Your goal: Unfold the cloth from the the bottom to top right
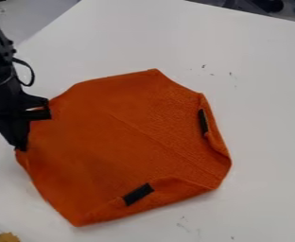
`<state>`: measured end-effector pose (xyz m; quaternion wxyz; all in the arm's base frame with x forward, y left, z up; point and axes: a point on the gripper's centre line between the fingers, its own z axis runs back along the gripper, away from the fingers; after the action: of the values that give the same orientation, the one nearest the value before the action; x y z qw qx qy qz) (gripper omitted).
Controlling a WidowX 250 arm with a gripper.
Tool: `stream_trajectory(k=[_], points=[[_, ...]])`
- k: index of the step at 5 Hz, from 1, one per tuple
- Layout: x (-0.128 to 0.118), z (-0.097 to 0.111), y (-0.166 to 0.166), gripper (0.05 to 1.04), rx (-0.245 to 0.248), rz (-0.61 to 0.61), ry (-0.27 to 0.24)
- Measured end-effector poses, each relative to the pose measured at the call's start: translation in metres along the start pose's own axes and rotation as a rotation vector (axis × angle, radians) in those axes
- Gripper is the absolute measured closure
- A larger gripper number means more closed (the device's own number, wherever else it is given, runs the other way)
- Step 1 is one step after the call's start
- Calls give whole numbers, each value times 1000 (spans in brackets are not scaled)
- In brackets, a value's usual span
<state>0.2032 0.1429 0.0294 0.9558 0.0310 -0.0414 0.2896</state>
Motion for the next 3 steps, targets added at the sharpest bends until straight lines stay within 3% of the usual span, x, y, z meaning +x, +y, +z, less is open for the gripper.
stream_trajectory(k=[1, 2, 3], points=[[-5, -4, 4, 816, -7, 10, 1], [-9, -5, 6, 533, 2, 15, 10], [-10, 8, 7, 227, 49, 15, -1]])
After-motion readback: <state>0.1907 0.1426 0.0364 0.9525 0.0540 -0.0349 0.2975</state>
